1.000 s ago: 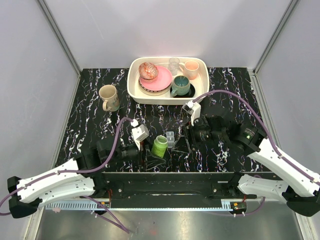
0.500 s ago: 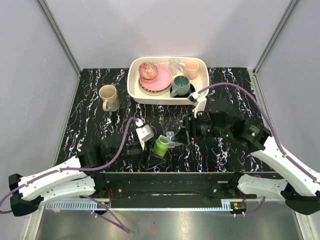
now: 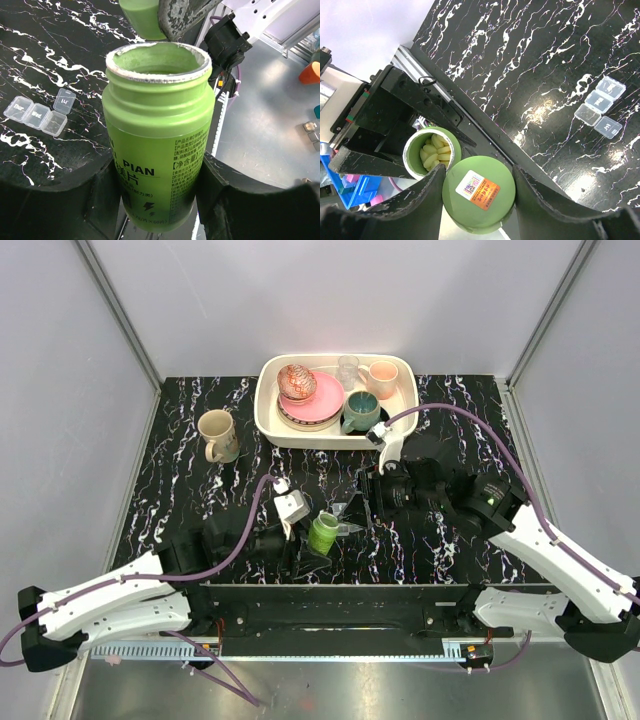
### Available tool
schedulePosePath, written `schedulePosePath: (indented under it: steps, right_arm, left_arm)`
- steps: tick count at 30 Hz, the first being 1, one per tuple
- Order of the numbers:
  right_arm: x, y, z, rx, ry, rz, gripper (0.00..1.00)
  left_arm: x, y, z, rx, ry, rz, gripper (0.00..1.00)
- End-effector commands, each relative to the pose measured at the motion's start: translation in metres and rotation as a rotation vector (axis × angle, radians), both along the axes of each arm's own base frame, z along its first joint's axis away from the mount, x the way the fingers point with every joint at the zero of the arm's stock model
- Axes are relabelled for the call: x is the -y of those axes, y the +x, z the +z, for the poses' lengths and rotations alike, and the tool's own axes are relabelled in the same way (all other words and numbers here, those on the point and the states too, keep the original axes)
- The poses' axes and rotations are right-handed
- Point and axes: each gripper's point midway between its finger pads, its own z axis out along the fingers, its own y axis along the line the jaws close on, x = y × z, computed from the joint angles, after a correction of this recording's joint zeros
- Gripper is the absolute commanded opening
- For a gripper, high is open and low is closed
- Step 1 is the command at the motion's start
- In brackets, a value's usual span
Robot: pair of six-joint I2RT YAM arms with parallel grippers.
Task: Sort the pills into containers
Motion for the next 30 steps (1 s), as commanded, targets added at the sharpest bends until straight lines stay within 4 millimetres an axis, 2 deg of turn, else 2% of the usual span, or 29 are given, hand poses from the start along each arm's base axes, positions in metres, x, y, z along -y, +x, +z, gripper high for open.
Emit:
schedulePosePath:
  steps: [1, 13, 20, 30]
  right_arm:
    - [-0.004, 0.000, 0.019, 0.024, 0.046, 0.006, 0.00]
    - [-0.009, -0.005, 0.007, -0.017, 0.029, 0.044, 0.00]
    - [-0.008, -0.010, -0.007, -0.055, -0.007, 0.065, 0.00]
    - [-0.004, -0.019, -0.024, -0.098, -0.046, 0.090, 0.00]
  left_arm:
    - [0.008, 0.003, 0.044, 0.064, -0.110, -0.009, 0.00]
    - [0.008, 0.004, 0.044, 0.068, -0.112, -0.008, 0.00]
    - [0.005, 0.006, 0.045, 0.074, -0.117, 0.009, 0.00]
    - [-0.008, 0.010, 0.063, 0.112, -0.206, 0.071, 0.00]
